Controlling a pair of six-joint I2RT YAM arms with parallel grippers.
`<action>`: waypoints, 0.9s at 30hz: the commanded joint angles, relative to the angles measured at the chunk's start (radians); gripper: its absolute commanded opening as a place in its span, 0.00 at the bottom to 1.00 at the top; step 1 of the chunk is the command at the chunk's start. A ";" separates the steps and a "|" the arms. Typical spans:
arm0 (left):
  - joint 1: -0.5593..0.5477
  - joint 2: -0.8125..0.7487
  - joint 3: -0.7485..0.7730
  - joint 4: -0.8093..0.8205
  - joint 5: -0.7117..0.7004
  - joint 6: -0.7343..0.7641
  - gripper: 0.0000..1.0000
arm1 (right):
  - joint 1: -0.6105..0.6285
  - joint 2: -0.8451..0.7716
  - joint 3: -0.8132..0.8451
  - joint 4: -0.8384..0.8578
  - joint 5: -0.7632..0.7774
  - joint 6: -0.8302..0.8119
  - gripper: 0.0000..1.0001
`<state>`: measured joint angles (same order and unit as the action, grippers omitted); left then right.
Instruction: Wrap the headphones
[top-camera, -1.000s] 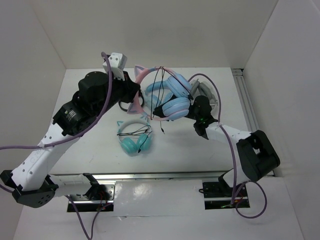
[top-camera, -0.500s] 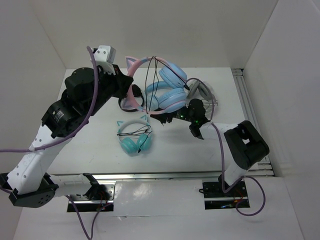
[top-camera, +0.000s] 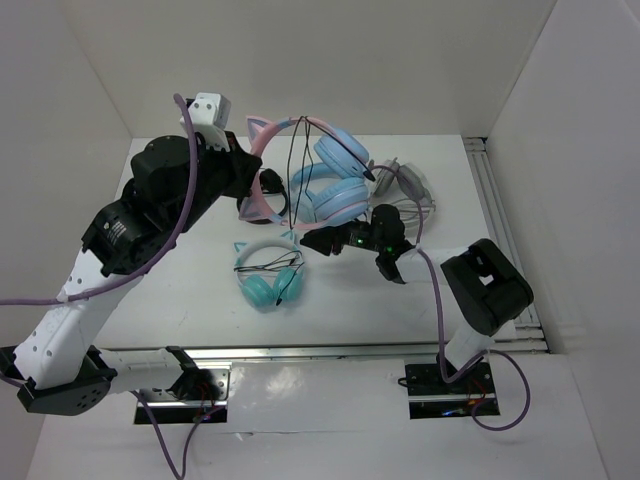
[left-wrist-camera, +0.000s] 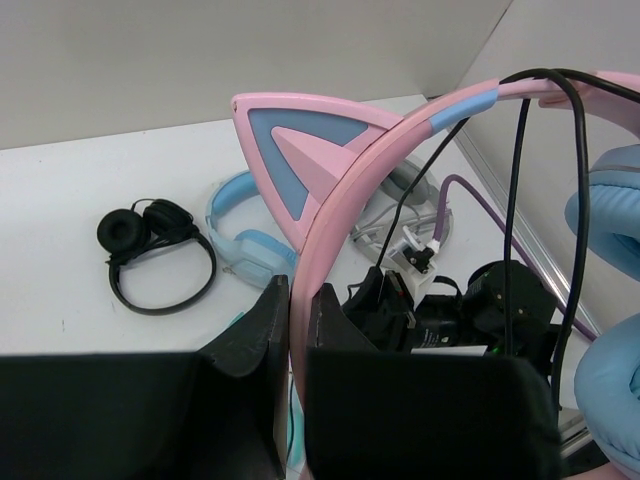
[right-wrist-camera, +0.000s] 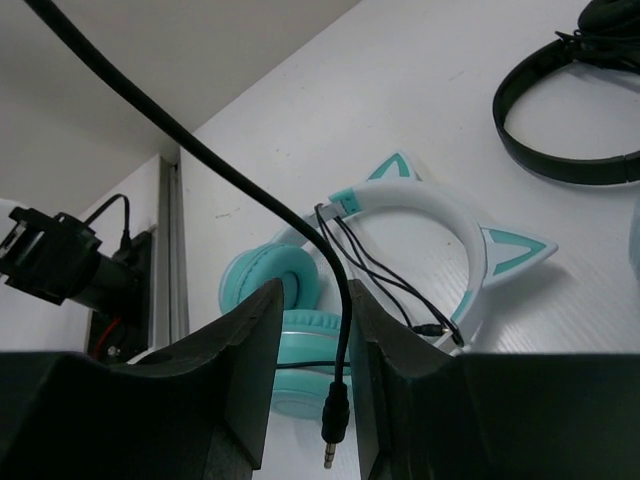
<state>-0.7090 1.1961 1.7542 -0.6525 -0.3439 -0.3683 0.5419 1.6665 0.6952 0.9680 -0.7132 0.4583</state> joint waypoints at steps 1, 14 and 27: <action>0.002 -0.013 0.044 0.113 -0.010 -0.021 0.00 | 0.009 -0.030 0.006 -0.044 0.056 -0.079 0.40; 0.002 -0.023 0.034 0.113 -0.012 -0.021 0.00 | 0.009 -0.062 -0.023 -0.107 0.109 -0.119 0.35; 0.002 -0.023 -0.004 0.113 -0.033 -0.012 0.00 | -0.020 -0.117 -0.013 -0.216 0.118 -0.167 0.06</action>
<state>-0.7090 1.1957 1.7504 -0.6510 -0.3576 -0.3653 0.5270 1.5982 0.6785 0.7826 -0.6052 0.3244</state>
